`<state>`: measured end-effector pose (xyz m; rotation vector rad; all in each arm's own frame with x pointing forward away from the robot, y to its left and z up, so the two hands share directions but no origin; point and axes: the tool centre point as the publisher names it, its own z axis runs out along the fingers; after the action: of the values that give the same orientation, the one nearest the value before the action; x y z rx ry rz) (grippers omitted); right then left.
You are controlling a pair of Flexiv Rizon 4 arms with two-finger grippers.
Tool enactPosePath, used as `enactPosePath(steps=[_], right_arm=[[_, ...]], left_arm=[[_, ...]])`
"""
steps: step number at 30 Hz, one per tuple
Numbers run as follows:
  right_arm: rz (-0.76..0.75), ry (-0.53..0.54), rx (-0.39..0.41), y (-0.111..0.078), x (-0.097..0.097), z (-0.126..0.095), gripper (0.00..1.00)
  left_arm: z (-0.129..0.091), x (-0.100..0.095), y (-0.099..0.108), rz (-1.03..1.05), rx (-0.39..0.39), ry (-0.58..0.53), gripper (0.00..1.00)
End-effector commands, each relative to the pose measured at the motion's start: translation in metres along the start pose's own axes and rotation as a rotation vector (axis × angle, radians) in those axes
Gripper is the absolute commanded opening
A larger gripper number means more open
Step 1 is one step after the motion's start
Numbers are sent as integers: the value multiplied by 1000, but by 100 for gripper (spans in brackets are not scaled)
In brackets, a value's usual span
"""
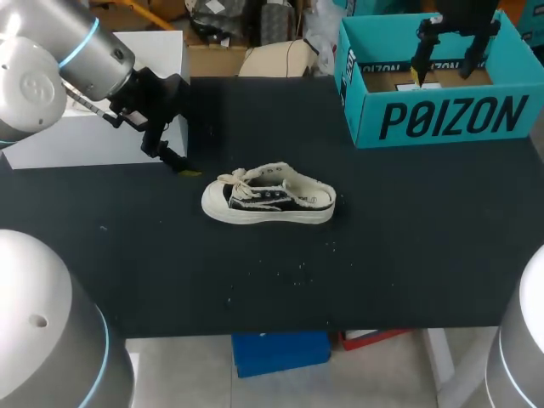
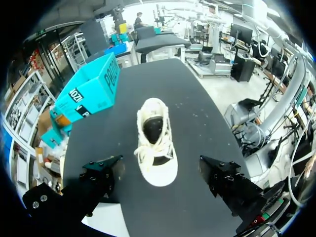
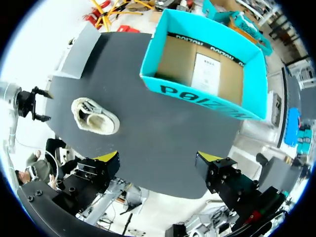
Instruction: Take the shoe out of the shoebox, open the shoe tongue, remove and reinsert the insole, then place the shoe into the shoebox
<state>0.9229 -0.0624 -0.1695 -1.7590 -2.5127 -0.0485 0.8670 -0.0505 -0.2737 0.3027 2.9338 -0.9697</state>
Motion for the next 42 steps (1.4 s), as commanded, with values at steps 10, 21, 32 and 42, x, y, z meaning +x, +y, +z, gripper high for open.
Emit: enactPosePath(steps=[10,21,32,42], right_arm=[[-1186,383,-134,-38,75,12,100],[-1186,383,-134,-38,75,12,100],[-1280,155,-256,-28,86,17,100],[-1343,-32,-250,-16,96,31,100]], left_arm=[[1,0,1,2,2,-4,100],[1,0,1,2,2,-4,100],[1,0,1,2,2,-4,100],[1,0,1,2,2,-4,100]])
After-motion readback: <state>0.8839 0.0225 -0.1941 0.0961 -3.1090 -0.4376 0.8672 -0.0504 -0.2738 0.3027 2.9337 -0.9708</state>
